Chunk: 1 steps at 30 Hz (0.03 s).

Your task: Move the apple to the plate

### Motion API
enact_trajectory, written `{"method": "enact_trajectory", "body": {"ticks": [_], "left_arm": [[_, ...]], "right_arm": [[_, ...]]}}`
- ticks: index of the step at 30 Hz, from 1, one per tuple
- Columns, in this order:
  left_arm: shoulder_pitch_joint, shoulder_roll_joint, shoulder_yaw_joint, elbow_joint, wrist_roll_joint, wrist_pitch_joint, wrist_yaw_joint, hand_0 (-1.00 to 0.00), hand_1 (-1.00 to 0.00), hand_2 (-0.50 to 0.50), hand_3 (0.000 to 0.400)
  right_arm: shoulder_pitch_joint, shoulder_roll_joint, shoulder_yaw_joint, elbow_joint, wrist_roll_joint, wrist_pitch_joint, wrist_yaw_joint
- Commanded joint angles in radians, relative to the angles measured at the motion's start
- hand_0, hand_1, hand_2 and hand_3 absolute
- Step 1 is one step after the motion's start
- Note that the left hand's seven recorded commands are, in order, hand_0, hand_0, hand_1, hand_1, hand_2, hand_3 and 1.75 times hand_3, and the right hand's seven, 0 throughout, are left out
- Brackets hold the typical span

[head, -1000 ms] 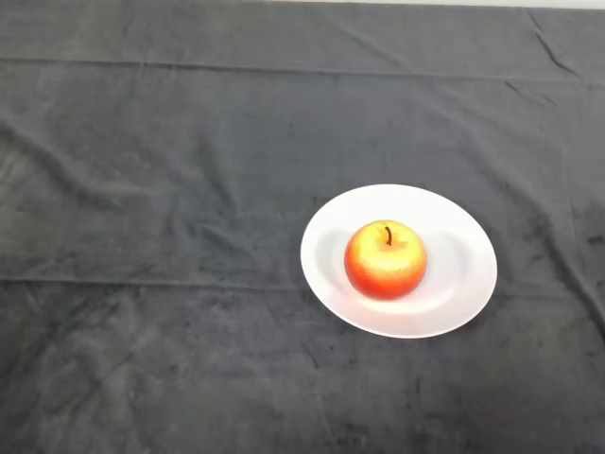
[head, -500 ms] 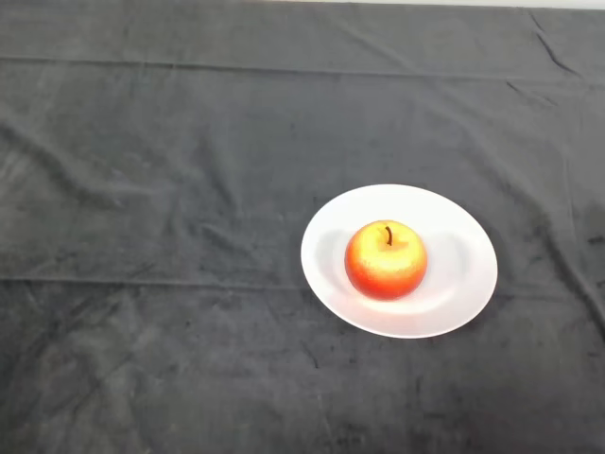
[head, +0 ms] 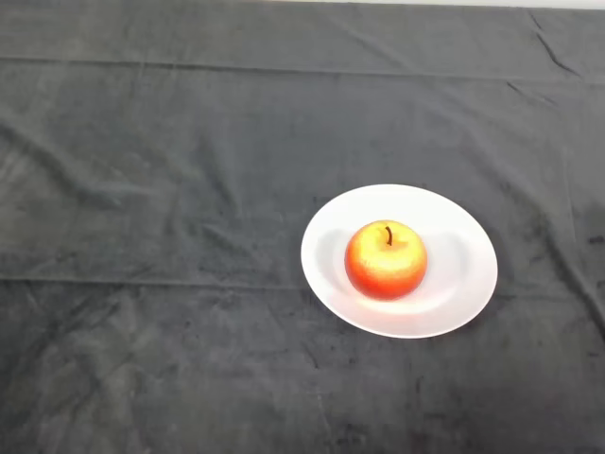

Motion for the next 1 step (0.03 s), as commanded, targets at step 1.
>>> {"method": "enact_trajectory", "body": {"ticks": [1], "left_arm": [[-0.039, -0.011, 0.059, 0.032, 0.009, 0.007, -0.01, 0.0, 0.0, 0.0, 0.0]], "right_arm": [[-0.039, -0.032, -0.0144, -0.016, 0.0263, -0.004, 0.0003]]}}
